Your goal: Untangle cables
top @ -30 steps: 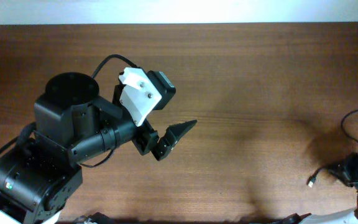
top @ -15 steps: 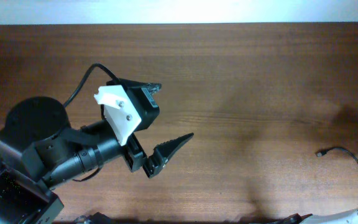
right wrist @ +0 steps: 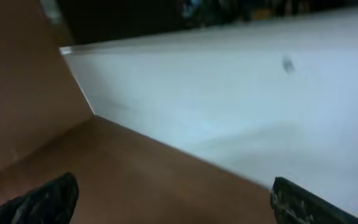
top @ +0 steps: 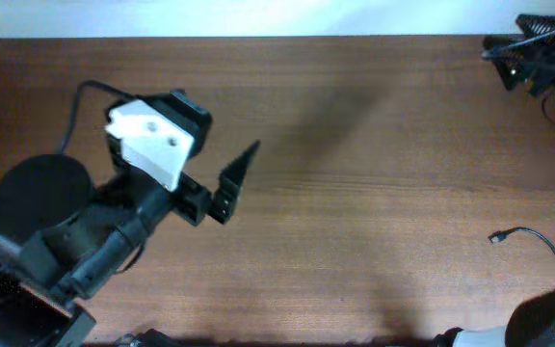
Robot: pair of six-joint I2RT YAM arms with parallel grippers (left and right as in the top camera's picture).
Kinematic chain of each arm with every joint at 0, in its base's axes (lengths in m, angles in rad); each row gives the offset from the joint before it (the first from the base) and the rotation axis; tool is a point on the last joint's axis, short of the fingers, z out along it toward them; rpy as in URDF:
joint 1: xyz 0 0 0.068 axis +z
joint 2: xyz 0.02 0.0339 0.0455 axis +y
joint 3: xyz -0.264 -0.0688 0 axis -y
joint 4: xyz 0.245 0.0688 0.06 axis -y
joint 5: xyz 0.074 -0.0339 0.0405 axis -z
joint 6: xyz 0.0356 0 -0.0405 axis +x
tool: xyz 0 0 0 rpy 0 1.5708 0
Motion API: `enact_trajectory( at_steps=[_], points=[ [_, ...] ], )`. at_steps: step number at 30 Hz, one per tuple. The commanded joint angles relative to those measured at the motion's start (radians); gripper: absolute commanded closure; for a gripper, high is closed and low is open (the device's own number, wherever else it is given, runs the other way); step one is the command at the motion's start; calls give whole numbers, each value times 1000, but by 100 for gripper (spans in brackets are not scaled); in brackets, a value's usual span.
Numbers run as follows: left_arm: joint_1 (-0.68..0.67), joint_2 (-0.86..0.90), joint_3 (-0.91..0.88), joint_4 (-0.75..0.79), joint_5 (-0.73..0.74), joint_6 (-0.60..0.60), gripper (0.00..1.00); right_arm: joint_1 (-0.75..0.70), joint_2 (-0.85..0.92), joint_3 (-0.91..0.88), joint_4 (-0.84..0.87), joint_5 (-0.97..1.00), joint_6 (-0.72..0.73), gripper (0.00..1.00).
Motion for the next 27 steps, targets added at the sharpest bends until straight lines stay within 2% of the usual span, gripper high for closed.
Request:
enact_trajectory(
  at_steps=[1, 3, 5, 9, 11, 12, 14, 15, 23, 25, 27],
  points=[
    [-2, -56, 6, 62, -263, -5, 1, 52, -148, 75, -198, 174, -111, 1],
    [0, -84, 6, 74, -373, -1, 1, 70, -272, 108, -469, 416, -276, 1],
    [31, -86, 6, 84, -555, -3, 1, 69, -366, 108, -615, 550, -353, 1],
    [238, -77, 5, 40, -580, -40, 1, 69, -471, 108, -823, 739, -352, 1],
    [329, -58, 5, 34, -581, -56, 1, 69, -485, 108, -910, 921, -352, 1],
    [366, -48, 5, 32, -581, -107, 1, 69, -486, 108, -935, 1063, -331, 1],
    [430, -13, 5, 5, -581, -226, 1, 69, -486, 108, -901, 1152, -242, 1],
    [437, 2, 6, -19, -581, -238, 1, 69, -486, 108, -868, 1158, -215, 1],
    [436, 10, 6, -69, -570, -238, 1, 69, -331, 108, -839, 1158, -206, 1],
    [436, 10, 6, -93, -481, -238, 1, 69, -251, 108, -839, 1158, -206, 1],
    [437, 10, 6, -101, -470, -238, 1, 69, -164, 108, -839, 1158, -206, 1]
  ],
)
